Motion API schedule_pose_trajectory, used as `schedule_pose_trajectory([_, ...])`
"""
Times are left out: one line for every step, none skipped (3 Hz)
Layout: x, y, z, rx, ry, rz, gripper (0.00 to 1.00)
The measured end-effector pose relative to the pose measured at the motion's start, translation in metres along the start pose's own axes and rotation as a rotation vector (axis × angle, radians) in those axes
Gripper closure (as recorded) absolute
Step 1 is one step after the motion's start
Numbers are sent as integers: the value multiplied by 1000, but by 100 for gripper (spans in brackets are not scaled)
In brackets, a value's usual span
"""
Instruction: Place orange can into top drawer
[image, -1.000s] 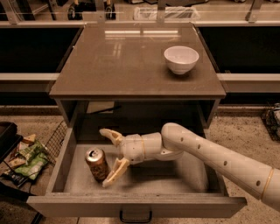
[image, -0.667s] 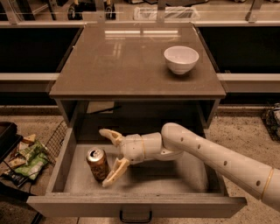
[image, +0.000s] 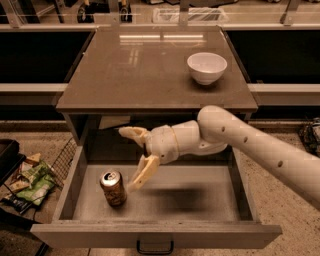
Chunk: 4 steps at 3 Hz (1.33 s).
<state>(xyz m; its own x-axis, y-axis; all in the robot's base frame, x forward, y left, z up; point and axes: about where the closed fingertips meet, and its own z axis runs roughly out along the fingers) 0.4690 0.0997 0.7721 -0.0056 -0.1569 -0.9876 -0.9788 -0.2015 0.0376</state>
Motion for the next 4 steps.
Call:
schedule_pose_trajectory([-78,1,-56,-19,211,10,0])
schedule_pose_trajectory([-126,-1,-106,13,373,27,0])
schedule_pose_trajectory([-155,13,-169,140,601,71,0])
schedule_pose_trajectory([-176,42,-230,351,816,79,0])
